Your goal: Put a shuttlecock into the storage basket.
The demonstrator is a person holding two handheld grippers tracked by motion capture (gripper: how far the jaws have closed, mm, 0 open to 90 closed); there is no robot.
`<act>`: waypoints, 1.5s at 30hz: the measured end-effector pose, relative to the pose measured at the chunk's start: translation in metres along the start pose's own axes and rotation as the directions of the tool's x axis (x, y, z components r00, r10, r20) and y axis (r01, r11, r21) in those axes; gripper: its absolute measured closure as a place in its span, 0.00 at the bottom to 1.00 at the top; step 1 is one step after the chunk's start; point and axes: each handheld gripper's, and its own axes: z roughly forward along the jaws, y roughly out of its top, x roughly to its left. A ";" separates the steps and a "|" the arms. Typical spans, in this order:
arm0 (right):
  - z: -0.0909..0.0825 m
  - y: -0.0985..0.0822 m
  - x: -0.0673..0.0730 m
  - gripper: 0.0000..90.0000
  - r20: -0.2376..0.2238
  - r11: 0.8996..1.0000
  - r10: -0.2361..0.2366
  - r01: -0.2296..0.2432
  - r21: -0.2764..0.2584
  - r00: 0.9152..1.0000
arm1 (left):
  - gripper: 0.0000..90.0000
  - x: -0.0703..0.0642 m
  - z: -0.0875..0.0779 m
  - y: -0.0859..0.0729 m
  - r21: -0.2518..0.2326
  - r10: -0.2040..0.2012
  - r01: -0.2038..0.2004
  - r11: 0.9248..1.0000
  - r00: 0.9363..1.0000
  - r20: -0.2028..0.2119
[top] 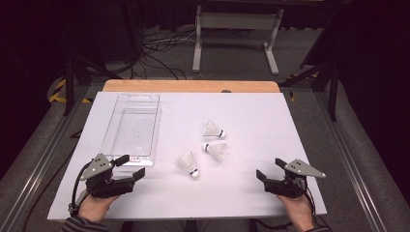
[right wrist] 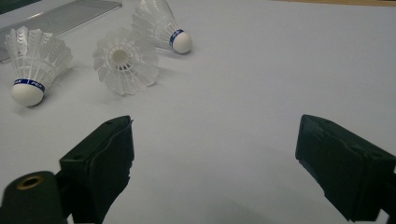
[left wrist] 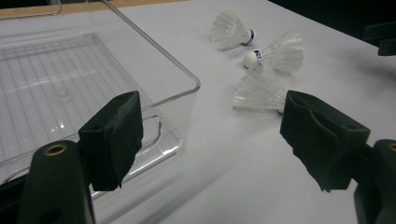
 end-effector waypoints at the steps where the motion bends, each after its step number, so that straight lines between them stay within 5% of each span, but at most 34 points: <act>1: 0.000 0.000 0.000 0.14 -0.001 1.000 0.000 0.000 0.000 1.000 | 0.25 -0.001 0.001 0.000 0.000 -0.001 0.001 1.000 1.000 0.004; 45: 0.000 -0.001 0.000 0.13 0.001 1.000 0.004 -0.004 0.004 1.000 | 0.26 -0.022 0.033 0.020 0.019 0.039 -0.040 0.999 0.996 0.075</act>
